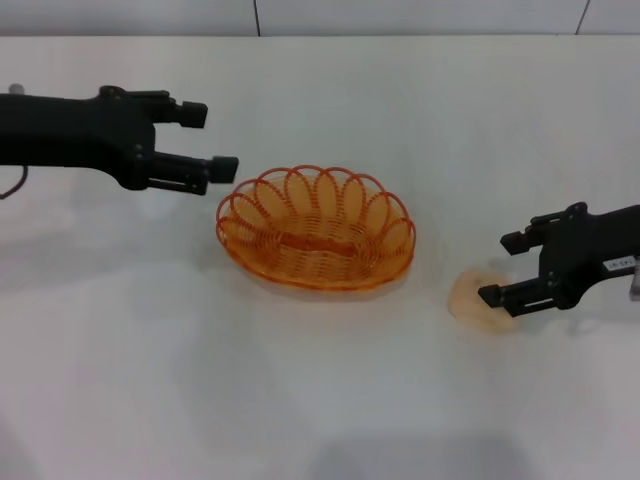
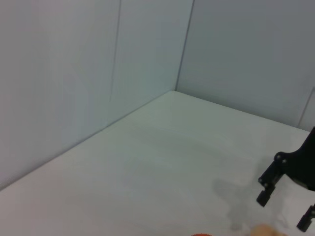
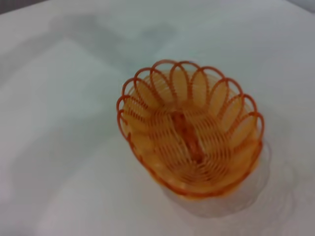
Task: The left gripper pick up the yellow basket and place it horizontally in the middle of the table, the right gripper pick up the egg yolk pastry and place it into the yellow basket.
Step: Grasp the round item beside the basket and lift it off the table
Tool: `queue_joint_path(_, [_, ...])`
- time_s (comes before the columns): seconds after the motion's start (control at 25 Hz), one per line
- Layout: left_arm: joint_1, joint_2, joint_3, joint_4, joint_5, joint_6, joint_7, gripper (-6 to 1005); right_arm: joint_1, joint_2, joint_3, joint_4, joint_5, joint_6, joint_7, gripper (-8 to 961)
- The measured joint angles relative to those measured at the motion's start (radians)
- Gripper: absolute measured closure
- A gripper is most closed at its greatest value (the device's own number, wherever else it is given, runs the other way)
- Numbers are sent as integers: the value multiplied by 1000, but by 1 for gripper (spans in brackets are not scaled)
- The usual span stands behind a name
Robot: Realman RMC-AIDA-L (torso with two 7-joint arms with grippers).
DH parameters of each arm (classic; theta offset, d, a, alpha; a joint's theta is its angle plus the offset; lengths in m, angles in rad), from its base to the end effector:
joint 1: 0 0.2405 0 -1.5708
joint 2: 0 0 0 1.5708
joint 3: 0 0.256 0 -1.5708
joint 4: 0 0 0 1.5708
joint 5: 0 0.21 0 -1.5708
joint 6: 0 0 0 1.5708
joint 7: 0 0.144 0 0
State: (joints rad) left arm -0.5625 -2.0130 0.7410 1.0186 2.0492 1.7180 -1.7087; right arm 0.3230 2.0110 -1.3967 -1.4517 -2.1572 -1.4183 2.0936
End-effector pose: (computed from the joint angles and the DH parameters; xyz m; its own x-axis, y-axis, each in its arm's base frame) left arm -0.2218 0.3510 0.0718 0.8672 0.3232 0.3789 0.4057 -0.8996 -0.1613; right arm 0.2031 0.3190 0.0153 0.9296 -0.3680 -0.0182 -0.3579 -0.8901 -0.2822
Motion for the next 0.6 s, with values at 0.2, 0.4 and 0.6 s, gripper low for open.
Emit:
queue_joint_path(0.2, [-2,-7,40,0,1,1,-6,111,1,1,-61,11,-9,37,7,230])
queue_joint_path(0.4, [-2,-10,40,0,0,1,-6,111,1,2,-81,26,-12,56,10,230])
queue_joint_path(0.6, [1,-11,37,0,-2,0,-10,111,1,2,-86,49,-15,81,10,231])
